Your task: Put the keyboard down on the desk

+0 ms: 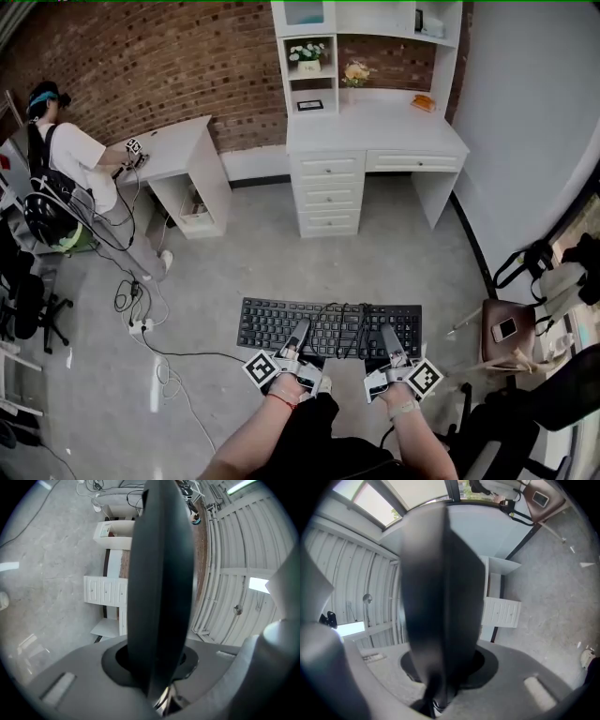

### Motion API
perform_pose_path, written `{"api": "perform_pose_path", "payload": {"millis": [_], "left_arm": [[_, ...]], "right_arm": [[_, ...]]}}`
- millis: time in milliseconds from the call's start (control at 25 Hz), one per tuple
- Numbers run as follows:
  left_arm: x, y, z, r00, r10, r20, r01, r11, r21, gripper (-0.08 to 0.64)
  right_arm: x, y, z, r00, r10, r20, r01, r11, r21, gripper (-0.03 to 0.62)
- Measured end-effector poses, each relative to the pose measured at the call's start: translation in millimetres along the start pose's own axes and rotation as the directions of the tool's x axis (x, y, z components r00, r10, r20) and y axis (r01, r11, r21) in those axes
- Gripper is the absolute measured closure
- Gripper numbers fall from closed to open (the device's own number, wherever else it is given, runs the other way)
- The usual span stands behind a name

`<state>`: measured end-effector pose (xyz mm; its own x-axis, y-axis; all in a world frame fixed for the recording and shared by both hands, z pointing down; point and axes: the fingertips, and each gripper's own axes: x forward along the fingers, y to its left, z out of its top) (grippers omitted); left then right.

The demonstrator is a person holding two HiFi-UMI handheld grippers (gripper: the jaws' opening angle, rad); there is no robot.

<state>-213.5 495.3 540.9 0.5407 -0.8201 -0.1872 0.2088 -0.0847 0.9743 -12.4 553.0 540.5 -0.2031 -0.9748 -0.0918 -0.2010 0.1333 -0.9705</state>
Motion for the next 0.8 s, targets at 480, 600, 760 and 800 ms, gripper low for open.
{"api": "perform_pose_path", "payload": {"millis": [480,600,760,800], "left_arm": [[96.0,11.3,61.2,1.000,0.009,-0.016,-0.009,1.000,0.002,0.485],[111.0,18.6,75.2,1.000,0.018,-0.015,-0.018,1.000,-0.007,0.485],[126.7,25.1,92.2,1.000,0.022,-0.011,-0.022,1.000,-0.012,0.485],[129.9,26.6,95.5,1.000,0.022,-0.011,-0.022,1.000,-0.010,0.485]], "right_arm": [[108.2,-17.3,20.8,1.000,-0.003,0.016,0.002,1.000,0.030,0.518],[128.8,-23.3,22.1,1.000,-0.008,0.017,0.007,1.000,0.030,0.518],[152.1,-27.8,20.9,1.000,-0.010,0.014,0.009,0.999,0.038,0.517],[156.1,-30.1,21.1,1.000,-0.012,0.014,0.011,0.999,0.035,0.517]]}}
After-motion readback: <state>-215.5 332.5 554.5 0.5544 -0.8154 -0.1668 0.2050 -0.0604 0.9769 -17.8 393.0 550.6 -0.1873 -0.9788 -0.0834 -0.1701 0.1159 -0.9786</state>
